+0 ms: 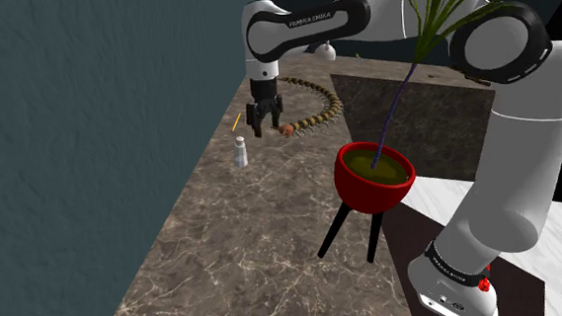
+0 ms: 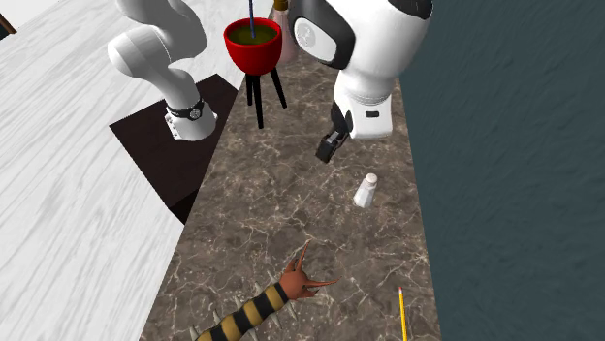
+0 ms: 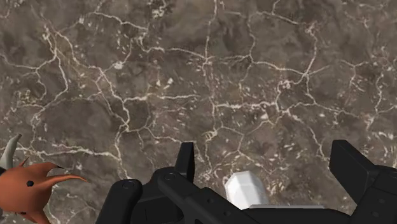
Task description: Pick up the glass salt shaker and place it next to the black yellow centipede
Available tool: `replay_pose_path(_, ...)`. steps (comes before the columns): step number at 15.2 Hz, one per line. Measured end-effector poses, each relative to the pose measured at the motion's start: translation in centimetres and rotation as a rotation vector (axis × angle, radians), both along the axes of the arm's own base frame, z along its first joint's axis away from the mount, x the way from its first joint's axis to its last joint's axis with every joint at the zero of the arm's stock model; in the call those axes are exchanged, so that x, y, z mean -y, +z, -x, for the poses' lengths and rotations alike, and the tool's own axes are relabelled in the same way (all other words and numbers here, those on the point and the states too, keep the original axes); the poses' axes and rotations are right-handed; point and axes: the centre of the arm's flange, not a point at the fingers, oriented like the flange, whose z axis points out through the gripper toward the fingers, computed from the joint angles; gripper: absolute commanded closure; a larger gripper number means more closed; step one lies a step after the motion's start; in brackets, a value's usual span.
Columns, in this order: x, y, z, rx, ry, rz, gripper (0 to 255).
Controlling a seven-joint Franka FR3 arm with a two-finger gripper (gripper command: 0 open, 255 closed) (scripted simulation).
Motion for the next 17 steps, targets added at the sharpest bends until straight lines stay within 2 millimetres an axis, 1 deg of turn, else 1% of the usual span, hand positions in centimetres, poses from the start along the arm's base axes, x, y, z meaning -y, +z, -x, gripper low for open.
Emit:
replay_pose_path(3,-1.1,-1.6,-3.5,-0.009,0.001,0.002,0)
replay_pose_path(4,-1.8,-2.1,-4.9,-0.012,0.001,0.003,0)
replay_pose_path(6,-2.3,-3.2,-7.3,-0.018,0.003,0.004,0)
replay_pose_path(7,-2.5,-3.7,-8.4,-0.021,0.003,0.005,0)
replay_pose_path(8,-2.8,-4.0,-9.1,-0.023,0.003,0.005,0)
replay_pose_path(11,-3.1,-5.3,-9.5,-0.025,0.003,0.006,0)
replay_pose_path(15,-3.0,-7.4,-9.1,-0.025,0.002,0.006,0)
replay_pose_path(17,-3.1,-7.9,-8.9,-0.025,0.003,0.006,0)
